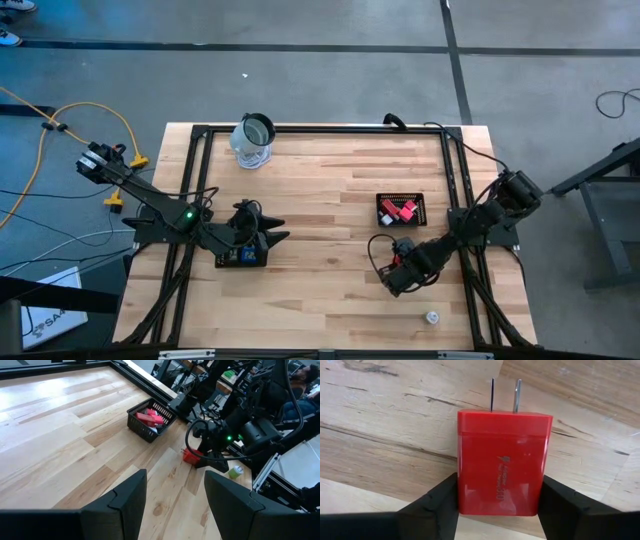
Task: Pick & Place Office items
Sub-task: Put the red charger adapter into the right black bin
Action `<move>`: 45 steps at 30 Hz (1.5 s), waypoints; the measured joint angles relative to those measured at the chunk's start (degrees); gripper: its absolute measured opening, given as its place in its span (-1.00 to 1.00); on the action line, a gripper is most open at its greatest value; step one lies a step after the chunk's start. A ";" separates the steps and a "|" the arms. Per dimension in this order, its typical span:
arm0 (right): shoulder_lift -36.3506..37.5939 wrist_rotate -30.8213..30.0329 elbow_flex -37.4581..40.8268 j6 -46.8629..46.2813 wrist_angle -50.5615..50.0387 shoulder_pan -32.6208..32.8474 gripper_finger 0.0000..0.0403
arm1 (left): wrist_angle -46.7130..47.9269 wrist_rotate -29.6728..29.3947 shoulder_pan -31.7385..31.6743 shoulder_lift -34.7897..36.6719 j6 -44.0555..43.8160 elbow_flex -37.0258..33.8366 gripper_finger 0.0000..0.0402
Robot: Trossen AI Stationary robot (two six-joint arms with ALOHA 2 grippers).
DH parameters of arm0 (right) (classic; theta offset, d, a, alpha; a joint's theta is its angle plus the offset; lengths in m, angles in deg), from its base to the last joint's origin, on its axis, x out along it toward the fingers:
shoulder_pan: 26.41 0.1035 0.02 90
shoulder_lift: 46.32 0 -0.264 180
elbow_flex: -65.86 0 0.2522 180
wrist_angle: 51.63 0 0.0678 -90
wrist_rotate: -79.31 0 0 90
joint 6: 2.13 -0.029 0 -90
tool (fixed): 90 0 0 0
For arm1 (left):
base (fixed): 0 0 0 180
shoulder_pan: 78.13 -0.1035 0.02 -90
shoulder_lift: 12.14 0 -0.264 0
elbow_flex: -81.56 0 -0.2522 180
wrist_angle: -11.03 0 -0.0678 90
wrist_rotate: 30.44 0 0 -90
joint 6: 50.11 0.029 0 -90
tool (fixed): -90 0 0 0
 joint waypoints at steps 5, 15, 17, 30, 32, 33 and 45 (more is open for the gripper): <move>0.52 -0.32 0.04 -0.20 -0.02 0.00 0.02 | 0.00 0.02 0.00 0.00 0.00 0.01 -0.03; 3.70 -1.72 0.04 -0.28 -1.15 -0.31 0.01 | 0.00 0.02 0.00 0.00 0.00 0.01 -0.03; 5.09 -1.93 0.03 -0.24 -1.76 -0.54 0.02 | 0.02 0.00 0.00 0.00 0.00 0.01 -0.03; 13.98 -7.07 0.00 3.54 -10.47 -4.18 0.01 | 0.00 0.01 0.00 0.00 0.00 0.01 -0.03; 15.27 -7.78 0.00 5.26 -12.10 -5.94 0.00 | 0.02 0.01 0.00 0.00 0.00 0.01 -0.03; 15.97 -7.82 0.00 6.17 -13.10 -6.93 0.00 | 0.02 0.02 0.00 0.00 0.00 0.01 -0.03; 20.31 -9.26 0.00 20.26 -19.52 -21.36 0.02 | 0.00 0.00 0.00 0.00 0.00 0.01 -0.03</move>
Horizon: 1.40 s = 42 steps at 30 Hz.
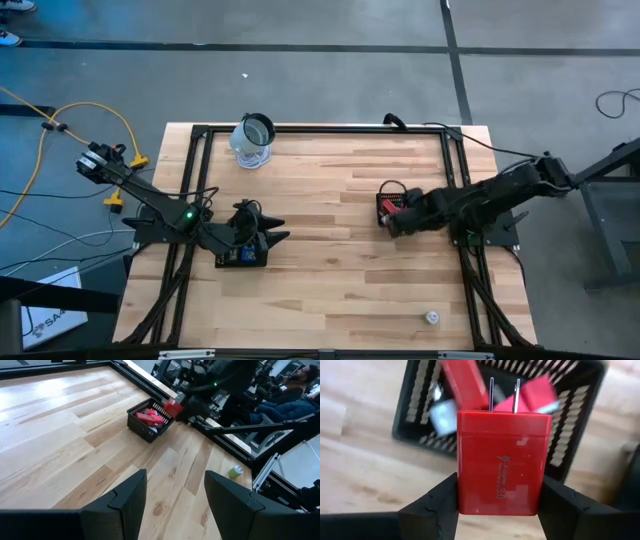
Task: Pick & Place Office items
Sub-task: Put the red charger adapter into the right black bin
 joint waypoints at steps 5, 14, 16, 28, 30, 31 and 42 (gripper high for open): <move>0.16 0.16 0.00 5.42 -0.11 -5.29 0.01 | 0.00 0.01 0.00 0.00 0.00 0.00 -0.03; 0.21 1.54 0.62 9.04 -2.21 -10.89 0.03 | -0.02 0.00 0.00 0.00 0.00 -0.01 -0.03; 0.21 1.79 2.09 9.51 -0.68 -11.33 0.01 | -0.02 0.02 0.00 0.00 0.00 0.00 -0.03; 0.21 5.43 8.71 11.65 8.18 -14.61 0.02 | -0.02 0.00 0.00 0.00 0.00 -0.02 -0.03; 0.21 6.17 9.10 12.08 8.90 -15.09 0.01 | -0.02 0.01 0.00 0.00 0.01 -0.02 -0.03; 0.21 6.26 9.33 12.41 9.33 -15.28 0.02 | -0.02 0.00 0.00 0.00 0.01 0.00 -0.03; 0.21 6.11 9.49 13.04 10.18 -15.79 0.11 | -0.04 0.00 0.00 0.00 0.00 -0.01 -0.03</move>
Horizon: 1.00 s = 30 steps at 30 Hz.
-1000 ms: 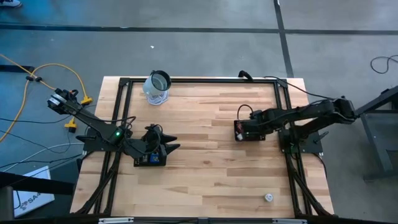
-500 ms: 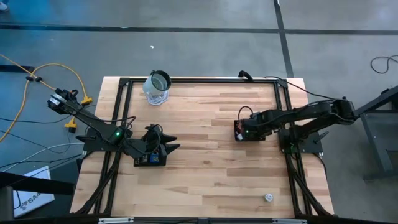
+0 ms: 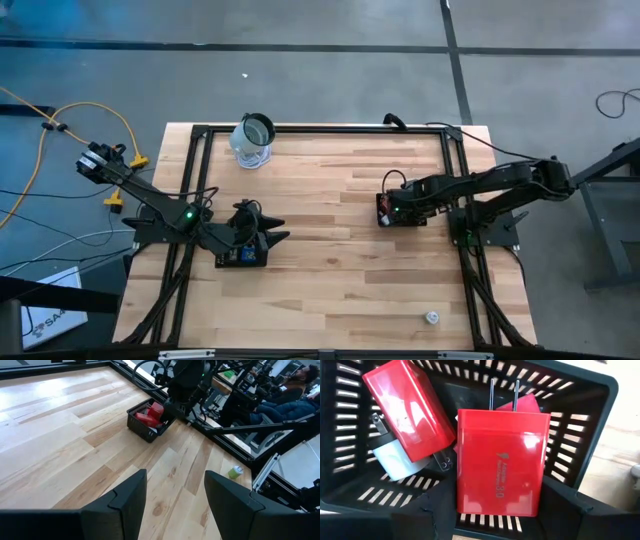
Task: Pick & Place Office items
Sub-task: Put the red charger adapter into the right black bin
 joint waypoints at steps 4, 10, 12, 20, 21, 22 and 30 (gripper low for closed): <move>0.00 0.05 0.00 -0.01 0.00 0.00 0.11 | 0.01 -0.01 0.00 0.00 0.00 -0.01 -0.03; 0.00 0.02 0.00 0.36 0.29 0.00 0.11 | 0.02 -0.01 0.00 0.00 0.00 -0.02 -0.03; 0.00 0.06 0.00 0.43 0.42 0.00 0.11 | 0.02 0.02 0.00 0.00 0.00 -0.01 -0.03; 0.00 0.40 0.00 1.13 0.66 0.02 0.11 | 0.02 -0.01 0.00 0.00 0.01 -0.01 -0.03; 0.00 0.42 0.00 1.28 0.66 0.02 0.11 | 0.01 0.00 0.00 0.00 0.01 -0.01 -0.03; 0.00 0.42 0.00 1.35 0.66 0.02 0.11 | 0.02 0.01 0.00 0.00 0.00 -0.01 -0.03; 0.50 0.97 0.00 1.82 0.93 0.02 0.15 | 0.02 0.00 0.00 0.00 0.00 0.00 -0.03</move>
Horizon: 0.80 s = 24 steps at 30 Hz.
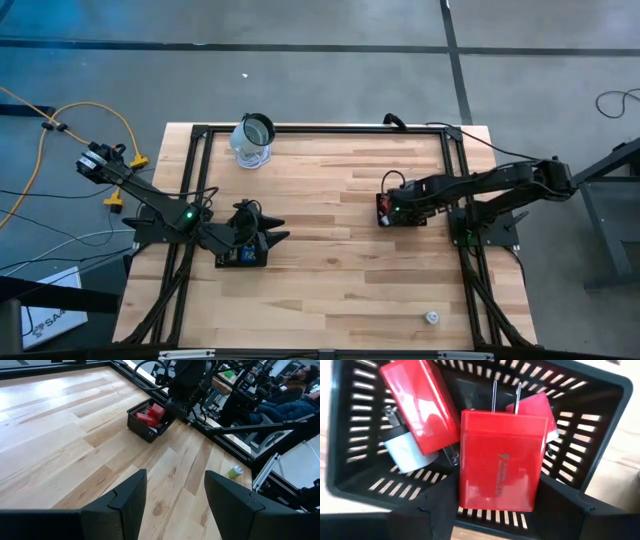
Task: Pick & Place Office items
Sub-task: Put the red charger adapter into the right black bin
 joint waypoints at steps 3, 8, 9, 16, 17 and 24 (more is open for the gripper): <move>0.97 -0.47 0.00 0.70 0.14 0.00 0.21 | 0.00 0.02 0.00 0.00 0.00 -0.02 -0.03; 1.92 -0.42 0.00 0.12 0.14 0.00 0.30 | 0.00 0.01 0.00 0.00 0.00 -0.01 -0.03; 1.92 -0.43 0.01 -0.32 0.12 0.00 0.31 | -0.02 0.02 0.00 0.00 0.00 0.00 -0.03; 1.92 -0.52 0.01 -0.54 0.12 0.00 0.30 | -0.02 0.01 0.00 0.00 0.00 0.00 -0.03; 2.05 -0.52 0.00 -0.54 0.09 0.00 0.30 | 0.00 0.01 0.00 0.00 0.00 0.00 -0.03; 5.04 -0.65 0.02 -0.39 -0.10 0.00 0.29 | 0.00 0.00 0.00 0.00 0.01 -0.01 -0.03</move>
